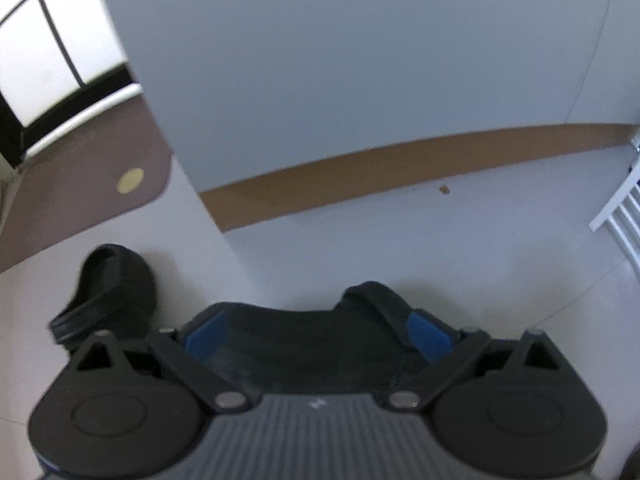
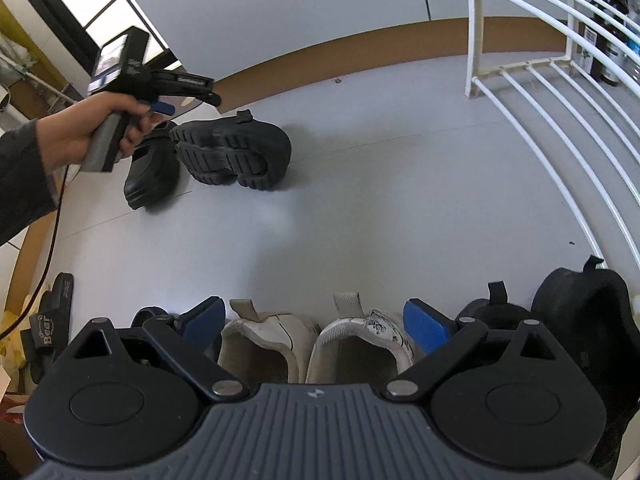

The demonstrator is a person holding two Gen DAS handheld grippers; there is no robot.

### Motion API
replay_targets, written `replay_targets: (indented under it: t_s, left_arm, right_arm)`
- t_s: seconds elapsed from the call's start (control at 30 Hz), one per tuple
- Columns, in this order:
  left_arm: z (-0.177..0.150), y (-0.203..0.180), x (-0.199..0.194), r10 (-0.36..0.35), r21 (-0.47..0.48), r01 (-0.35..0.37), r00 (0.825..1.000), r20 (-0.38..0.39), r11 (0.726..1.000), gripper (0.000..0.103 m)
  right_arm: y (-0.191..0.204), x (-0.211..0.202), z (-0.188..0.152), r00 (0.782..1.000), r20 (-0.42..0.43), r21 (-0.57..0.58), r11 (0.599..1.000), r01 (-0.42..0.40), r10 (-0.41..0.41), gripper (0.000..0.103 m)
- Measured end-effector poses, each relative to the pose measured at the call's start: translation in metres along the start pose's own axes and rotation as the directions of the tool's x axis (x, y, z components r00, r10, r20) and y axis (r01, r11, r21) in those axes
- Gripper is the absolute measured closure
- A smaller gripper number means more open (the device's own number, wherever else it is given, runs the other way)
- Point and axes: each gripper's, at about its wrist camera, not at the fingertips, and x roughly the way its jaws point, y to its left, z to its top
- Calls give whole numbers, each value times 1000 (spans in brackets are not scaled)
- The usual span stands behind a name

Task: Organize scattered shoes
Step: 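Close the left tool on the chunky sandal's strap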

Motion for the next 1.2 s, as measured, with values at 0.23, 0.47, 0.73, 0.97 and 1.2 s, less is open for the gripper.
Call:
replay_targets:
  t_s: [0.23,0.47,0.73,0.97,1.2]
  left_arm:
    - [9,-19,39,2,27,-1,999,-46,1000,4]
    - [13,-20,64,9,28,-6,996,-88,1000,17]
    - [4,-22,71,-77,-9,76,991,-113,997,49]
    - [-6,-30,65,-122,-58,116,983,-134,992,64]
    - [-19,-40,62,-169,-87,156,969,-179,984,95]
  right_arm:
    - [-2,5,-4,1000,-12,9,1000,5,-5,4]
    - [-3,10,-6,1000,-30,6,1000,8,-8,4]
    - [-3,11,-8,999,-40,4,1000,0,1,4]
    - [-2,8,-6,999,-41,5,1000,5,-5,4]
    - [0,5,-5,1000,-30,-1,1000,1,-1,4]
